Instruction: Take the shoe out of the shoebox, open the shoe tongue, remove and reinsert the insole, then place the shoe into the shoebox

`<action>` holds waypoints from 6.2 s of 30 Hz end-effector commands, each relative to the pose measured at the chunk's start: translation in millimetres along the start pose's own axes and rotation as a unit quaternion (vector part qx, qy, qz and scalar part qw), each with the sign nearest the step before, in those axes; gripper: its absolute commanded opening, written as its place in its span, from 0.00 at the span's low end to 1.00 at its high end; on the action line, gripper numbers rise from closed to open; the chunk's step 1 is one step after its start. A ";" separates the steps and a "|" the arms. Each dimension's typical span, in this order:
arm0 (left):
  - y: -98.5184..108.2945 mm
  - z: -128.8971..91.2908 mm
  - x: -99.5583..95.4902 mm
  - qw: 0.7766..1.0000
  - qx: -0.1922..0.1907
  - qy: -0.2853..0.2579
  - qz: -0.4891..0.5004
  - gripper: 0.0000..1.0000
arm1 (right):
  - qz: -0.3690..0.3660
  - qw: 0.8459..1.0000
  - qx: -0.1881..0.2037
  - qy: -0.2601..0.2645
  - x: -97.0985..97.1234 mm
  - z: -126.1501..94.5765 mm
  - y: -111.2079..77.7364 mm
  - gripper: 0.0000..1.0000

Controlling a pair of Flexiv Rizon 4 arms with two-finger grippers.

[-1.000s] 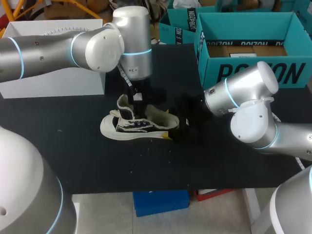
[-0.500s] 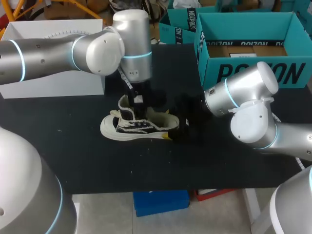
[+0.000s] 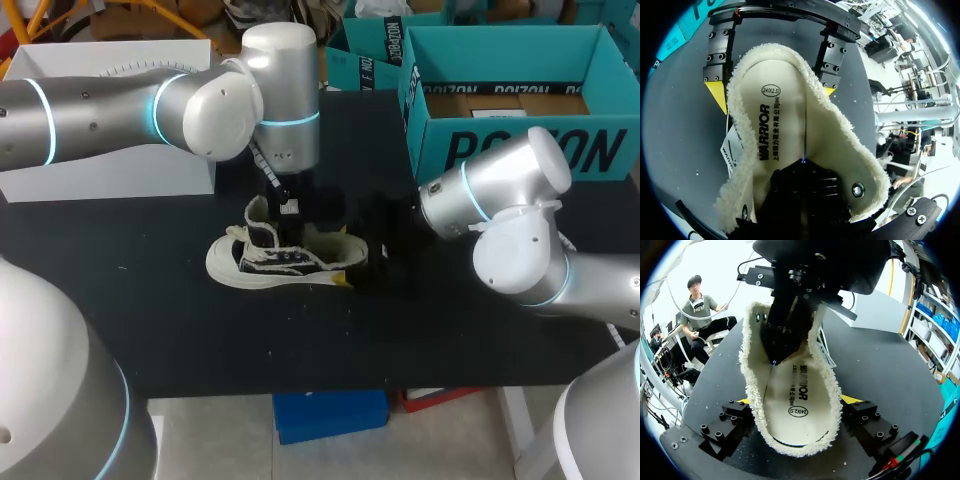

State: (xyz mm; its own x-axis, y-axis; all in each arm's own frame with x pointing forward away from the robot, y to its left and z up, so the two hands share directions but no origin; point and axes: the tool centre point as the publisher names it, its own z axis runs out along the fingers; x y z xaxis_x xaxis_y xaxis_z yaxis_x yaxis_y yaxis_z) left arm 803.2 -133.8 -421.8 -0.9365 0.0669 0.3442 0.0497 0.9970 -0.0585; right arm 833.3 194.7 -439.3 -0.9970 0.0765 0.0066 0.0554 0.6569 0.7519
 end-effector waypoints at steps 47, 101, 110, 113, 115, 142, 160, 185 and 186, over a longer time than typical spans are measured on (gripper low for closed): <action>24.8 38.0 -3.5 0.970 -0.119 -0.211 -0.031 0.49 | 0.001 1.000 0.001 0.000 -1.8 0.9 1.8 0.00; 60.5 39.0 -107.6 0.904 -0.052 -0.408 -0.114 0.18 | 0.001 1.000 0.001 0.000 -1.8 0.9 1.8 0.00; 49.9 33.1 -90.1 0.930 -0.027 -0.357 -0.077 0.00 | 0.001 1.000 0.001 0.000 -1.8 0.9 1.8 0.00; 44.8 30.0 -75.4 0.944 -0.009 -0.326 -0.056 0.00 | 0.001 1.000 0.001 0.000 -1.8 0.9 1.8 0.00; 41.6 28.5 -67.5 0.951 0.000 -0.307 -0.046 0.00 | 0.001 1.000 0.001 0.000 -1.8 0.9 1.8 0.00; 24.1 -9.5 -16.6 0.966 0.061 -0.248 -0.031 0.00 | 0.001 1.000 0.001 0.000 -1.8 0.9 1.8 0.00; 23.2 -28.0 -2.6 0.964 0.084 -0.252 -0.028 0.00 | 0.001 1.000 0.001 0.000 -1.8 0.9 1.8 0.00; 26.4 -36.2 -3.0 0.962 0.111 -0.246 -0.025 0.00 | 0.001 1.000 0.001 0.000 -1.8 0.9 1.8 0.00; 26.2 -36.9 -2.8 0.962 0.112 -0.246 -0.025 0.00 | 0.001 1.000 0.001 0.000 -1.8 0.9 1.8 0.00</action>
State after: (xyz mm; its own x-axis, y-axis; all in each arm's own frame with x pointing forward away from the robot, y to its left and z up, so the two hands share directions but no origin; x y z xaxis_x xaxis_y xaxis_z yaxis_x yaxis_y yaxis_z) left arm 820.7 -113.6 -396.6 -0.9892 -0.0654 -0.1311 -0.0288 0.9643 -0.2633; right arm 834.3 199.6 -433.7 -0.9969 0.0781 0.0076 0.0571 0.6553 0.7532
